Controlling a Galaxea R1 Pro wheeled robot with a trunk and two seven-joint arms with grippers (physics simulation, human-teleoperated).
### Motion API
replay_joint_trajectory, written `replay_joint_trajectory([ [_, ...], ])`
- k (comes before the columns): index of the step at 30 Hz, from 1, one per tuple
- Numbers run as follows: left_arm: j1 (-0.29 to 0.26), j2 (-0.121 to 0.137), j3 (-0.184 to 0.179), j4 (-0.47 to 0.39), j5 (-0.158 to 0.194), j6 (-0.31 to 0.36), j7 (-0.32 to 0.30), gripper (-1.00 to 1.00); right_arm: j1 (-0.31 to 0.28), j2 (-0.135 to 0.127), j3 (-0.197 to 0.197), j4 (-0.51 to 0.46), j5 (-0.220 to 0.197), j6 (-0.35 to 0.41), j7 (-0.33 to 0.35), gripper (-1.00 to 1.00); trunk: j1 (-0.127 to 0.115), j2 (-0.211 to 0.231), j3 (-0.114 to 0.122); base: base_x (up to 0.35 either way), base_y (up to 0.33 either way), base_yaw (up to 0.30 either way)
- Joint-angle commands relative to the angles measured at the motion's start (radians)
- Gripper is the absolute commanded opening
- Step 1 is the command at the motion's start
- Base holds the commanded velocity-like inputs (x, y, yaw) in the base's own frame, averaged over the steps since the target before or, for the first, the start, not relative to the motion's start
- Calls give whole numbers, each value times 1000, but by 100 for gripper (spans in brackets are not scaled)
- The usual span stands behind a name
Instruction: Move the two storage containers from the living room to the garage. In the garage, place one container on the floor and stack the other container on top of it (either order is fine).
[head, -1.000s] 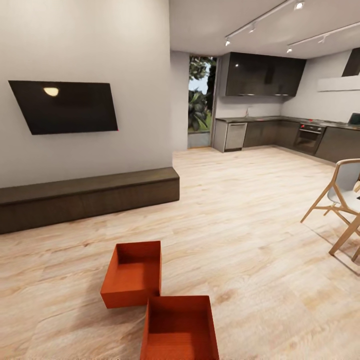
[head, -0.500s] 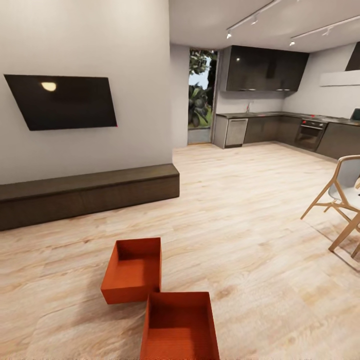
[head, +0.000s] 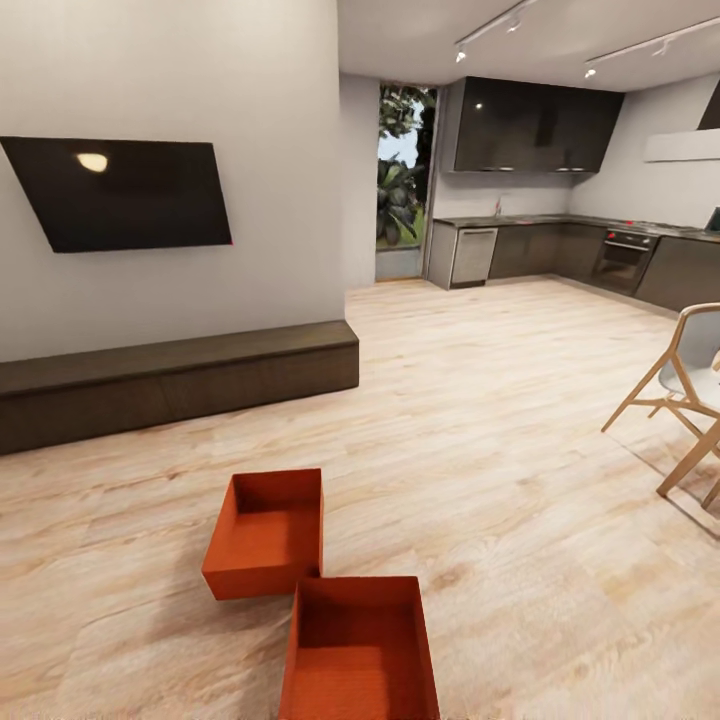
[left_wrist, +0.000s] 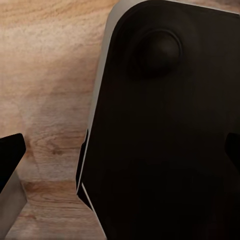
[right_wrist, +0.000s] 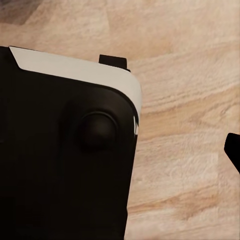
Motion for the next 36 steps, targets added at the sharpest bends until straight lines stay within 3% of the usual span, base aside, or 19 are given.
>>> replay_joint_trajectory([
  [1,0,0,0,0,3,-2,1,100,-1,0,9,2,-8,-4,-1,100,0,0,-2,0,0,0],
  [36,0,0,0,0,3,-2,1,100,-1,0,7,2,-8,-5,-2,100,0,0,-58,0,0,0],
])
